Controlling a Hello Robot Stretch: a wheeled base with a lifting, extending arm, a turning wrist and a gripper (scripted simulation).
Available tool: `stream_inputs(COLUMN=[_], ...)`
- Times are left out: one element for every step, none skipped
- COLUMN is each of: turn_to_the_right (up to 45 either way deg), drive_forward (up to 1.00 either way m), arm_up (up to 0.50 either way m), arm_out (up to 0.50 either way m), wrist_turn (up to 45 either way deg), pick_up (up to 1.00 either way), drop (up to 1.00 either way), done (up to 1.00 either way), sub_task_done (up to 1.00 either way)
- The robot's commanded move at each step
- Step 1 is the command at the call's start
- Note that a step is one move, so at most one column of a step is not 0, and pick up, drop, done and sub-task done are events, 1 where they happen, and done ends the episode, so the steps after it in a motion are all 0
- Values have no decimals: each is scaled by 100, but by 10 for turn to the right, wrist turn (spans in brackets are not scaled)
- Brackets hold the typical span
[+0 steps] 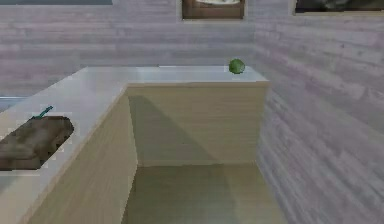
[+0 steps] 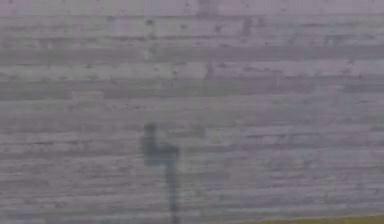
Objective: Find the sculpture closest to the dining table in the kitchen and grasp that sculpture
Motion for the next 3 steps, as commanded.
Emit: stream_inputs(turn_to_the_right=[-450,-180,0], drive_forward=[0,0,5], arm_up=[0,0,0], arm_out=[0,0,0], wrist_turn=[0,0,0], pick_up=[0,0,0], drop=[0,0,0], done=[0,0,0], sub_task_done=[0,0,0])
